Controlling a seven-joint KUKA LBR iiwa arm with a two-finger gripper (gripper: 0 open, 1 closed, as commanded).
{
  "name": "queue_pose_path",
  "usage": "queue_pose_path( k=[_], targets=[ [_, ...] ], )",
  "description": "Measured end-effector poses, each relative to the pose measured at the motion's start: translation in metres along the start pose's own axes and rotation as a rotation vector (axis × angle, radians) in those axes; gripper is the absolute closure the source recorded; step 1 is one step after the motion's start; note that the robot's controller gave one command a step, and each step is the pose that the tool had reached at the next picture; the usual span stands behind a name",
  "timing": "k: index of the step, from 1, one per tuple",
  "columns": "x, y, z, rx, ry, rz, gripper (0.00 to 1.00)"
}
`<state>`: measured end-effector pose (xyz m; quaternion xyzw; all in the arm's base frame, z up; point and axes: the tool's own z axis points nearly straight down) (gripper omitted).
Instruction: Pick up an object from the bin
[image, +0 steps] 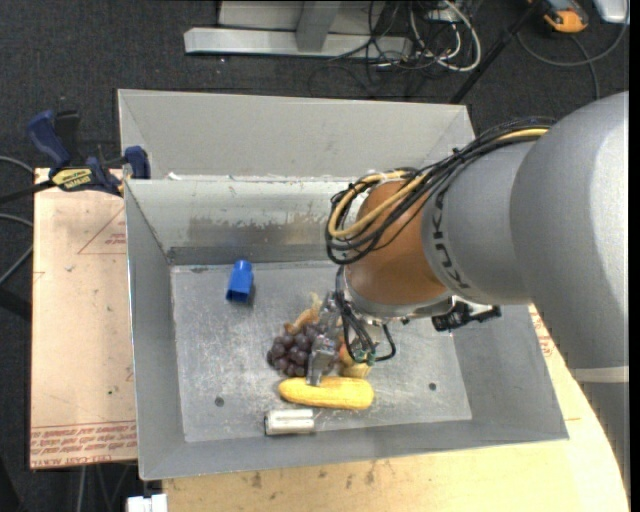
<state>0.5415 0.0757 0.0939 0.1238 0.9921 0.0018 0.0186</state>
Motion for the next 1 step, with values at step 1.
queue_pose_path(
  k=[1],
  targets=[
    [0.0000, 0.0000, 0.0000, 0.000, 0.000, 0.000, 1.00]
  ],
)
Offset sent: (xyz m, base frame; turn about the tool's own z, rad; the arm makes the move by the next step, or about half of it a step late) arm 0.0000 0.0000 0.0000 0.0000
